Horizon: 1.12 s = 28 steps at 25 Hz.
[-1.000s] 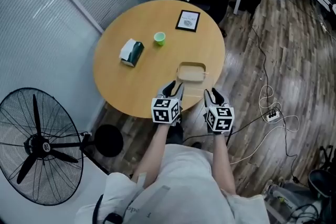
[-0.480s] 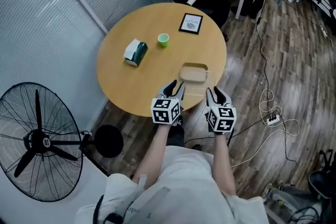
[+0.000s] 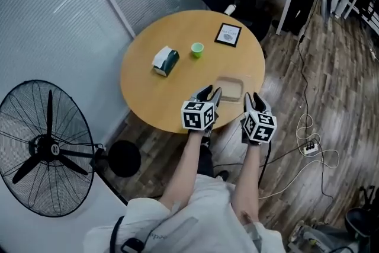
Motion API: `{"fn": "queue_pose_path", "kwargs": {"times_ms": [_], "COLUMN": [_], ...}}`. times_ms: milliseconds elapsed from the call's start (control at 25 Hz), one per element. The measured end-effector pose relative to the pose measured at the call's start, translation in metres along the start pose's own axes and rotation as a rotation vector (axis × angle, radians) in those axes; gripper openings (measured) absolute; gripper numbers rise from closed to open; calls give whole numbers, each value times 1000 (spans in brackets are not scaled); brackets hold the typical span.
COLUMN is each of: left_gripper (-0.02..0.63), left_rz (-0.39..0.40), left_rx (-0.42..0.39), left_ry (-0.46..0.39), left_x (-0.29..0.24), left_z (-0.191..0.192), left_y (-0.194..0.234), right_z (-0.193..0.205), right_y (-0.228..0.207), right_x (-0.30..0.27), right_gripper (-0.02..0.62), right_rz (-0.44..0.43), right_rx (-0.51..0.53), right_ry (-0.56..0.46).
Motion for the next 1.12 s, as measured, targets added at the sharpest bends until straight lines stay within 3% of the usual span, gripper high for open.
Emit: {"fn": "queue_pose_path", "kwargs": {"times_ms": [360, 1120], "left_gripper": [138, 137], "left_rz": [-2, 3], "left_rx": [-26, -23], "left_ry": [-26, -23], "left_x": [33, 44], "left_z": [11, 20], "left_y": [-10, -16], "right_z": [16, 27], "right_y": [15, 14], "right_x": [37, 49], "right_gripper": [115, 95], "right_rz": [-24, -31], "right_rx": [25, 31], "right_ry": [-31, -2]}}
Point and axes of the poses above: the fingertips, and each gripper's own axes: x backward along the fingers, y to its left, z out of its underside, the point moved 3 cm from there along x, backward along the fingers, and after that the axes turned 10 degrees about z, right-handed, at the moved point
